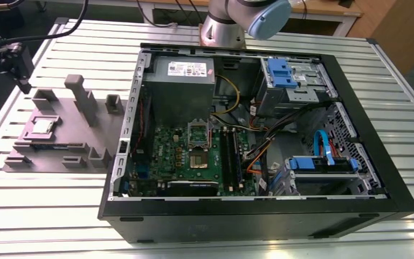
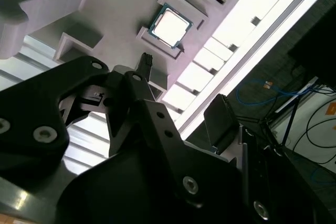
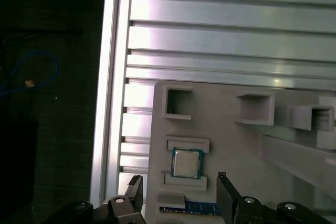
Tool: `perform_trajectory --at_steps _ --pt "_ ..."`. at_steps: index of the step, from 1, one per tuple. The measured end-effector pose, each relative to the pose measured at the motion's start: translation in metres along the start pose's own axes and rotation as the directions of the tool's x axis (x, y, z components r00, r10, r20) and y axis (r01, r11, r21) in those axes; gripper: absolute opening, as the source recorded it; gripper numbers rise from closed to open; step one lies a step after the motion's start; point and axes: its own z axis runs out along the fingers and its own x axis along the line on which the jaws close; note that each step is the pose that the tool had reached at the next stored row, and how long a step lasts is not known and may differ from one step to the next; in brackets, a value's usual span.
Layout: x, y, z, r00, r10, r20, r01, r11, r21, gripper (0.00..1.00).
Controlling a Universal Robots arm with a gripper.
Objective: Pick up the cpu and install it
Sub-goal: 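Pick up the cpu and move it towards the insertion slot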
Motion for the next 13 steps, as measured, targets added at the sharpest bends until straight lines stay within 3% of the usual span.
perform_trajectory --at_steps 13 --pt "0.0000 -0.0001 0.0024 1.0000 0.000 0.0001 0.000 1.0000 -0.0010 0.65"
